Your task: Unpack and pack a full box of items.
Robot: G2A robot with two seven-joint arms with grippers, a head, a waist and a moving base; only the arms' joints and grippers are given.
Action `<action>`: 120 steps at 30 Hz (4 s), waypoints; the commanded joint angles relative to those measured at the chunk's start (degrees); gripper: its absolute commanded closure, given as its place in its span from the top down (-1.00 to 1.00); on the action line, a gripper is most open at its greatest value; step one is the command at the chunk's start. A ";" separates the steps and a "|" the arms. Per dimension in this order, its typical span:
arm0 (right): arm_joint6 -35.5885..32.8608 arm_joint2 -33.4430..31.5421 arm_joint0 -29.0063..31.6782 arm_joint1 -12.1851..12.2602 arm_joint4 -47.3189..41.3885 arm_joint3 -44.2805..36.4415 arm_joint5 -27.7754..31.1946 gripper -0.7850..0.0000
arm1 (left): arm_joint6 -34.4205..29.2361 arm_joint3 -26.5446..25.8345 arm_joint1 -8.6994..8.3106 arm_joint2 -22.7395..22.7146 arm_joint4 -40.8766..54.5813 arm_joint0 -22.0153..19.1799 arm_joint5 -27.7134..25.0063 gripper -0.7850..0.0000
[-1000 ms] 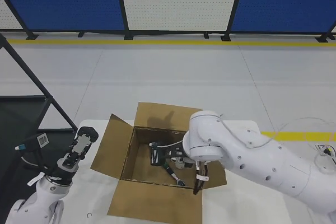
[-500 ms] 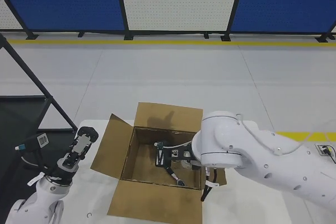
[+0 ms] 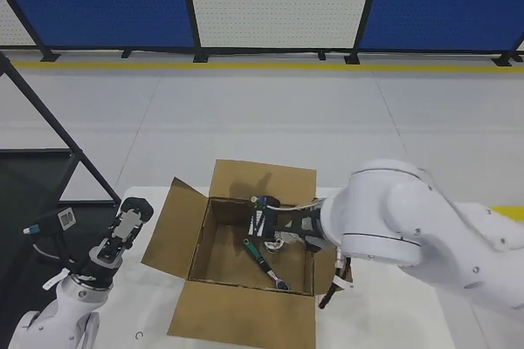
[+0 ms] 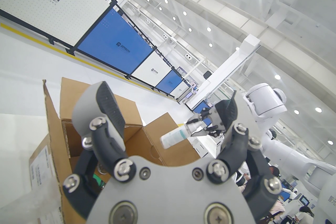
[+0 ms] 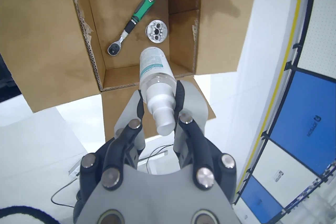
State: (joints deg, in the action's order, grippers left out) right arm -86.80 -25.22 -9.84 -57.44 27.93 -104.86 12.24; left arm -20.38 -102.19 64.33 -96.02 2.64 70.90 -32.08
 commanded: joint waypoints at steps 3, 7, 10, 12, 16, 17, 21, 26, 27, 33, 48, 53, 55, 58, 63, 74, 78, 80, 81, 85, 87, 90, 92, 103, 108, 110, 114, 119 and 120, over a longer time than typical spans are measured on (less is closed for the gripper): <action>-1.20 -6.89 4.20 5.89 3.20 -6.07 -3.36 -1.00 | 0.00 0.00 0.00 0.00 0.00 0.00 0.00 1.00; -1.20 -12.92 8.87 12.50 4.01 -11.40 -7.62 -1.00 | 0.00 0.00 0.00 0.00 0.00 0.00 0.00 1.00; -1.20 -18.46 13.39 17.56 3.81 -14.86 -10.73 -1.00 | 0.00 0.00 0.00 0.00 0.00 0.00 0.00 1.00; -1.20 -21.82 17.00 20.79 3.93 -16.75 -12.47 -1.00 | 0.00 0.00 0.00 0.00 0.00 0.00 0.00 1.00; -1.20 -27.34 24.75 26.42 3.44 -18.32 -14.77 -1.00 | 0.00 0.00 0.00 0.00 0.00 0.00 0.00 1.00; -1.20 -28.17 26.62 27.58 3.18 -18.42 -14.87 -1.00 | 0.00 0.00 0.00 0.00 0.00 0.00 0.00 1.00; -1.20 -28.83 32.86 31.12 3.22 -16.13 -14.87 -1.00 | 0.00 0.00 0.00 0.00 0.00 0.00 0.00 1.00; -0.83 -29.08 36.43 32.37 -0.06 -10.36 -13.59 -1.00 | 0.00 0.00 0.00 0.00 0.00 0.00 0.00 1.00; 0.35 -29.03 37.08 32.35 -0.89 -9.23 -13.06 -1.00 | 0.00 0.00 0.00 0.00 0.00 0.00 0.00 1.00; 6.85 -26.55 40.47 31.60 -1.59 -3.17 -10.68 -1.00 | 0.00 0.00 0.00 0.00 0.00 0.00 0.00 1.00; 9.99 -16.51 35.27 24.58 1.60 10.85 -14.84 -1.00 | 0.00 0.00 0.00 0.00 0.00 0.00 0.00 1.00; 9.66 -13.64 32.57 21.87 1.88 16.09 -16.80 -1.00 | 0.00 0.00 0.00 0.00 0.00 0.00 0.00 1.00; 10.12 -12.72 31.84 20.87 1.76 18.34 -17.72 -1.00 | 0.00 0.00 0.00 0.00 0.00 0.00 0.00 1.00; 9.73 -11.24 30.54 19.47 3.09 20.71 -19.01 -1.00 | 0.00 0.00 0.00 0.00 0.00 0.00 0.00 1.00; 8.72 -9.49 28.89 17.46 4.18 23.33 -20.97 -1.00 | 0.00 0.00 0.00 0.00 0.00 0.00 0.00 1.00; 8.79 -8.53 27.83 14.79 3.17 28.01 -20.82 -0.84 | 0.00 0.00 0.00 0.00 0.00 0.00 0.00 1.00; 9.02 -8.57 28.05 14.25 3.04 28.93 -20.45 -0.62 | 0.00 0.00 0.00 0.00 0.00 0.00 0.00 1.00; 9.16 -8.72 28.18 14.06 2.99 29.30 -20.28 -0.46 | 0.00 0.00 0.00 0.00 0.00 0.00 0.00 1.00; 9.17 -8.83 28.28 13.99 2.92 29.48 -20.22 -0.30 | 0.00 0.00 0.00 0.00 0.00 0.00 0.00 1.00; 9.39 -10.04 28.59 14.11 3.06 29.28 -20.65 0.56 | 0.00 0.00 0.00 0.00 0.00 0.00 0.00 1.00; 9.10 -10.89 28.79 14.40 3.67 28.56 -21.11 0.82 | 0.00 0.00 0.00 0.00 0.00 0.00 0.00 1.00; 9.16 -12.82 29.15 15.12 4.55 26.63 -21.63 0.93 | 0.00 0.00 0.00 0.00 0.00 0.00 0.00 1.00; 8.70 -14.34 29.41 15.78 5.77 24.36 -22.29 0.94 | 0.00 0.00 0.00 0.00 0.00 0.00 0.00 1.00; 6.06 -26.25 30.91 19.97 11.63 -4.11 -22.33 1.00 | 0.00 0.00 0.00 0.00 0.00 0.00 0.00 1.00; 7.77 -27.79 29.18 19.78 10.34 -13.96 -17.87 1.00 | 0.00 0.00 0.00 0.00 0.00 0.00 0.00 1.00; 9.32 -26.79 27.76 19.13 9.20 -15.40 -16.04 1.00 | 0.00 0.00 0.00 0.00 0.00 0.00 0.00 1.00; 12.75 -23.27 24.15 17.21 7.51 -13.63 -14.17 1.00 | 0.00 0.00 0.00 0.00 0.00 0.00 0.00 1.00; 18.35 -17.01 20.23 13.85 3.95 -8.65 -12.98 1.00 | 0.00 0.00 0.00 0.00 0.00 0.00 0.00 1.00; 18.34 -16.01 19.40 13.17 3.51 -7.04 -14.71 1.00 | 0.00 0.00 0.00 0.00 0.00 0.00 0.00 1.00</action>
State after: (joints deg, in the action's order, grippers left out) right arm -68.67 -42.40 10.45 -43.56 32.02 -113.48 -0.89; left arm -20.38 -102.19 64.33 -96.02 2.64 70.90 -32.08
